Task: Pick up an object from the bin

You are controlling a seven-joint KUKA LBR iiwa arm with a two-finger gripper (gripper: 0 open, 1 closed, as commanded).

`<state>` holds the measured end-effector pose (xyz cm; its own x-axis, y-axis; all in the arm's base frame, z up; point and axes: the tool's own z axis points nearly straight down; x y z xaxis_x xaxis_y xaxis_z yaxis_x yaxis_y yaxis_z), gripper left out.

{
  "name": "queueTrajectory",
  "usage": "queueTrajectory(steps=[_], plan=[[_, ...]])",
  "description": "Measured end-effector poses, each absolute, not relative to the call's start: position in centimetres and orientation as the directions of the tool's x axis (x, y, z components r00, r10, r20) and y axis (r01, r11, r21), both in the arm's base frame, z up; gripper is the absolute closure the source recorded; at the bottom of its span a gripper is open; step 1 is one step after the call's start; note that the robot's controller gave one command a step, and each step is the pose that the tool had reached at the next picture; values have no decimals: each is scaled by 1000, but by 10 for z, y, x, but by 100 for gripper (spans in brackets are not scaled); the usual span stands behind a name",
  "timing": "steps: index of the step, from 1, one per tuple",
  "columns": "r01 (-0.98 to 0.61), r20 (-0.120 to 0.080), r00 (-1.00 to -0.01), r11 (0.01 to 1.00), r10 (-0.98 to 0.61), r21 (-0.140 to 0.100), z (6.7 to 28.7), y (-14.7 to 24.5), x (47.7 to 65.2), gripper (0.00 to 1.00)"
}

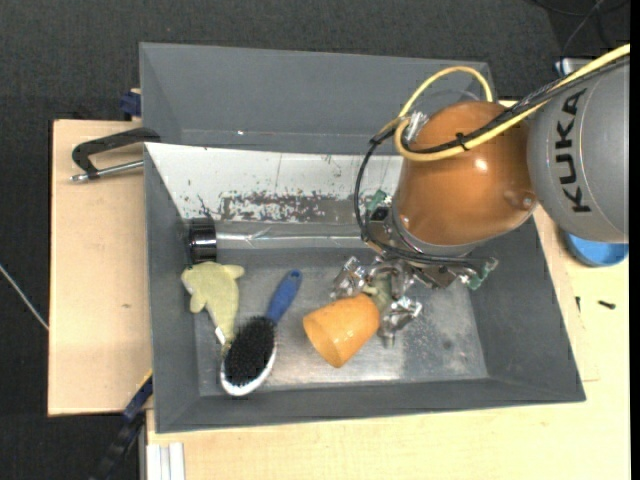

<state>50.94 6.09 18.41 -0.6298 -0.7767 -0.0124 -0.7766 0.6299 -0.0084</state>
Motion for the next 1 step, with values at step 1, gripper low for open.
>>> queueTrajectory(steps=[1], plan=[[-775,-13,-631,632,-775,-10,301,72,512,100]])
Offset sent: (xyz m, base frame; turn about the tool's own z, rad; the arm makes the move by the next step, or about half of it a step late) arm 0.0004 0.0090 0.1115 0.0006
